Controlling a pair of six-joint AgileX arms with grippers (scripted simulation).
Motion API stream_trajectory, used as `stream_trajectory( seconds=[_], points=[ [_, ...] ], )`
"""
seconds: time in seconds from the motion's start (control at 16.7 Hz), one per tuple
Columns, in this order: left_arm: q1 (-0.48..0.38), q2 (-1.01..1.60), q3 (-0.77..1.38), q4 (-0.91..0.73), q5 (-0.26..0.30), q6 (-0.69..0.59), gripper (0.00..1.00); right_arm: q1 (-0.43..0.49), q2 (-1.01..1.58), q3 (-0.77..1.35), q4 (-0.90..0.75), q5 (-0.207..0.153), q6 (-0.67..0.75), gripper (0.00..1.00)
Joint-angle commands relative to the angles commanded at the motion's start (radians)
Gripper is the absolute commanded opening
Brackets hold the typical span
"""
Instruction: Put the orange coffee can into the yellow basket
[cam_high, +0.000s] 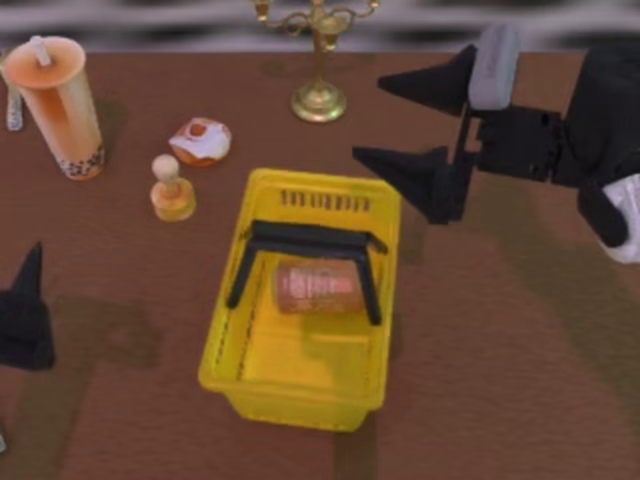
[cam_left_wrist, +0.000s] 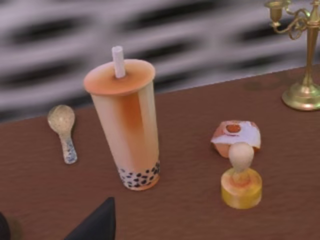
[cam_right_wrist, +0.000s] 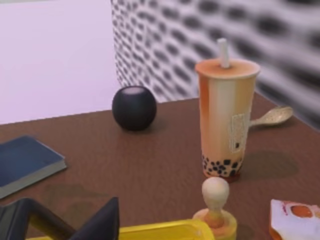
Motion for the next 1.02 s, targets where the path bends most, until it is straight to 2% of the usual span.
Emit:
stream_trajectory(
  seconds=[0.24,0.78,1.02],
  points=[
    [-0.104,0.303,0.274,-0.199,0.011,0.147,1.00,-0.049,-0.331,-0.194,-0.181,0.158,-0.006,1.00],
    [-0.371,1.113,1.002,-0.733,0.007,0.548,1.00,-0.178,-1.215,-0.655,-0.645,0.594,-0.009,1.00],
    [-0.471,1.432,1.285,-0.938,-0.005,0.702,1.00,-0.231,-1.582,-0.812,-0.814,0.762,-0.006,1.00]
  ],
)
